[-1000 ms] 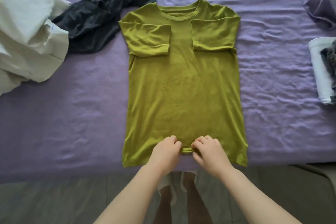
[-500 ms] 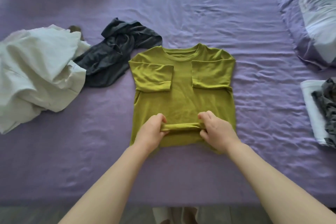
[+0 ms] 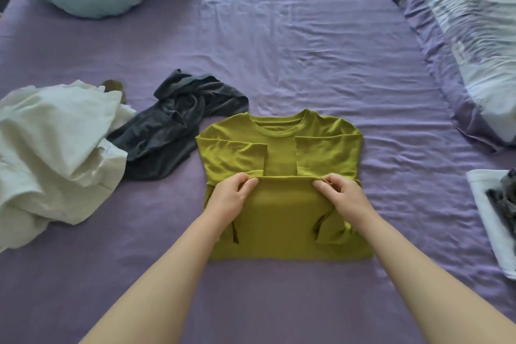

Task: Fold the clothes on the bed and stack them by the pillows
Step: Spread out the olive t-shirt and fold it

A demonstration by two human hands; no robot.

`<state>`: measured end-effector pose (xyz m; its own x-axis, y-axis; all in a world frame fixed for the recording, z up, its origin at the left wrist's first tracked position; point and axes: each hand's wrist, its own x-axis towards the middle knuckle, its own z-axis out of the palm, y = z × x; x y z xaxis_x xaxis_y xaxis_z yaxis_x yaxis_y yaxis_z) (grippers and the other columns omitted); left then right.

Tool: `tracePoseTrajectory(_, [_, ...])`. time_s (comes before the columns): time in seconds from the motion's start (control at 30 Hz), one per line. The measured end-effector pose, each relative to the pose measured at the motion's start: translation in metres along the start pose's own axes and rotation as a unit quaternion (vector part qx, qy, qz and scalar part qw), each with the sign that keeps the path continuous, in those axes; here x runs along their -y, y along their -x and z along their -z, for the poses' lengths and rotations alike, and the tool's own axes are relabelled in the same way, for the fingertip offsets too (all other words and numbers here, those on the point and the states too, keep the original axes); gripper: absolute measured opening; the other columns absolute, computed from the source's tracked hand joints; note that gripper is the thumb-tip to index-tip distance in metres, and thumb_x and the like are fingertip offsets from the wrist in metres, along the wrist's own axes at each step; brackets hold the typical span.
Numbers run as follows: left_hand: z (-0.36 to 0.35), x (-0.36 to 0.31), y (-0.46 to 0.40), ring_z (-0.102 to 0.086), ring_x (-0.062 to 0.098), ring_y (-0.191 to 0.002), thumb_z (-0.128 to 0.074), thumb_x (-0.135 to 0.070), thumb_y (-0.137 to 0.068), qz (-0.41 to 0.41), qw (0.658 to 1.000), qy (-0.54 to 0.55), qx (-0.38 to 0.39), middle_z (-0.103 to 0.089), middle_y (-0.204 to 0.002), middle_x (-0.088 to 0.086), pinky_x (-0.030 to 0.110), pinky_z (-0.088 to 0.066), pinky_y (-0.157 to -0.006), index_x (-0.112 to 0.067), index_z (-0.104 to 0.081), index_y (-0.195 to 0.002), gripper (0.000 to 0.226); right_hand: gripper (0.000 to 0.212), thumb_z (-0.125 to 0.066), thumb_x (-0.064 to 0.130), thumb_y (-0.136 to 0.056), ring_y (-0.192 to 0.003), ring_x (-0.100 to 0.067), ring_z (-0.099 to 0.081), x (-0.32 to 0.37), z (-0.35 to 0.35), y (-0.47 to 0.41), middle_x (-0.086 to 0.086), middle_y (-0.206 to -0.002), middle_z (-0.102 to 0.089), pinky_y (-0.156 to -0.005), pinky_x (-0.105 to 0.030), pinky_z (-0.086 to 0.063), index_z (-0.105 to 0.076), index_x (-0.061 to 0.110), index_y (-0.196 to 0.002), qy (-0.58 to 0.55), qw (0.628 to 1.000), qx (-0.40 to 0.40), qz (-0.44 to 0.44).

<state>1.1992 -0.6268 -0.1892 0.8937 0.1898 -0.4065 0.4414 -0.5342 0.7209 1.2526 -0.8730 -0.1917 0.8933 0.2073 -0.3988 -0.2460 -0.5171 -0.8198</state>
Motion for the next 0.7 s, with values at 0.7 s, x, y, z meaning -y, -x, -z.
tracePoseTrajectory(0.7, [0.039, 0.008, -0.153, -0.058, 0.019, -0.093, -0.052, -0.035, -0.094, 0.042, 0.997, -0.008, -0.058, -0.062, -0.089, -0.006, 0.03, -0.041, -0.076, -0.02, -0.065, -0.097, 0.02, 0.021, -0.057, 0.032, -0.091, -0.095, -0.024, -0.059, 0.034, -0.005, -0.131, -0.005, -0.099, -0.068, -0.074, -0.028, -0.038, -0.065, 0.018, -0.104, 0.145, 0.973, -0.175, -0.033])
